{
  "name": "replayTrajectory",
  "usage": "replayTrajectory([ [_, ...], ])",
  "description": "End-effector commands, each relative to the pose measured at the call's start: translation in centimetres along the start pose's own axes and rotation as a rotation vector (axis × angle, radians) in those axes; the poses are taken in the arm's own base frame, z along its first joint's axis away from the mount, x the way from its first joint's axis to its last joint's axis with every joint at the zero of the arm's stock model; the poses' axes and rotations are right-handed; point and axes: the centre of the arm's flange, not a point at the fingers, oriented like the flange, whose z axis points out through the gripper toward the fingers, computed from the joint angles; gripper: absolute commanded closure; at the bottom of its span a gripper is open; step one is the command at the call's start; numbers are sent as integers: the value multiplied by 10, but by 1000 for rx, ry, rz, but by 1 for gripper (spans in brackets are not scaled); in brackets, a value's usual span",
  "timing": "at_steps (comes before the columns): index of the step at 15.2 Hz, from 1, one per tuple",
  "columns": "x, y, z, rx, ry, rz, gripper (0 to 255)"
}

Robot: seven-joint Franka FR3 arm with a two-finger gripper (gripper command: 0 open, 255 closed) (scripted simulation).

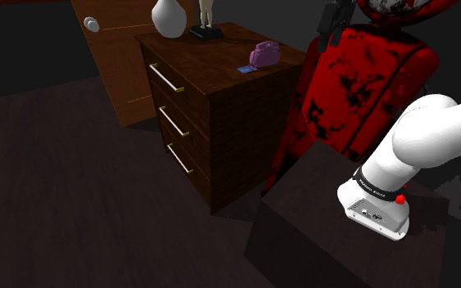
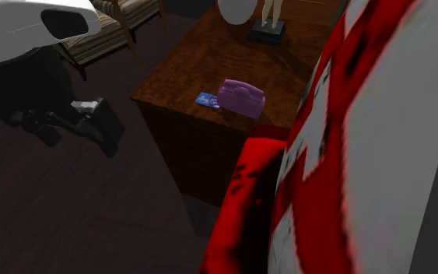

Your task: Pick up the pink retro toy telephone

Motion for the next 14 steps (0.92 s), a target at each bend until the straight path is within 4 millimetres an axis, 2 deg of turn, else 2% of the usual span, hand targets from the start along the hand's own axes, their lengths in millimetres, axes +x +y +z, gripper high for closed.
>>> replayTrajectory([
  [1, 0, 0, 0, 0, 0, 0, 0],
  [7, 29, 70, 16, -8, 14, -230, 0],
  [14, 83, 140, 34, -17, 31, -498, 0],
])
